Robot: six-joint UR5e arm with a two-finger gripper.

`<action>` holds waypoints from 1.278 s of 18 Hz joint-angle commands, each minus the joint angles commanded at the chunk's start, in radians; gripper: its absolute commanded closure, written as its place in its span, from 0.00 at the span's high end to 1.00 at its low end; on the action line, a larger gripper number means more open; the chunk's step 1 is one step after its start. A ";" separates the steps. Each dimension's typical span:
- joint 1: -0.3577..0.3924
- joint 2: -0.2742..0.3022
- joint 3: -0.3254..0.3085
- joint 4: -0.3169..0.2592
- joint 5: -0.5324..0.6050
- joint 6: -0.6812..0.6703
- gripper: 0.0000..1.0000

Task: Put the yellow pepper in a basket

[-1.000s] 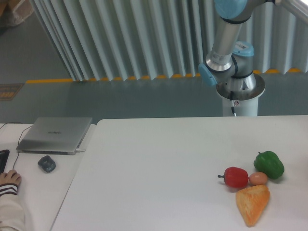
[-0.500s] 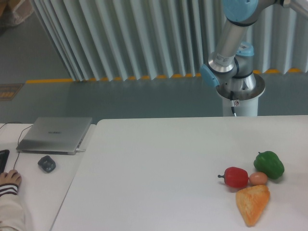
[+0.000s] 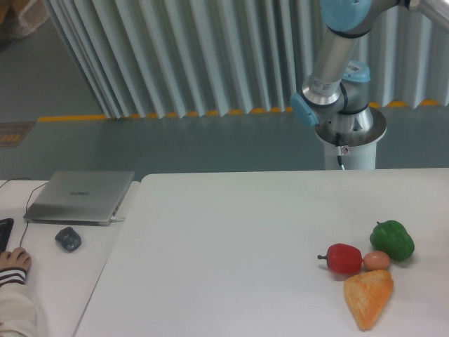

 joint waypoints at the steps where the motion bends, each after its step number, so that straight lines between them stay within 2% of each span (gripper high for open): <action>1: -0.026 0.003 -0.005 0.000 0.000 -0.006 1.00; 7: -0.118 0.020 -0.037 -0.002 0.015 -0.011 1.00; 9: -0.153 0.041 -0.038 -0.018 0.073 -0.011 1.00; 12: -0.199 0.044 -0.040 -0.051 0.124 -0.031 1.00; 16: -0.232 0.086 -0.060 -0.089 0.112 -0.068 1.00; 21: -0.284 0.115 -0.066 -0.211 0.084 -0.075 1.00; 23: -0.285 0.126 -0.066 -0.257 0.020 -0.092 1.00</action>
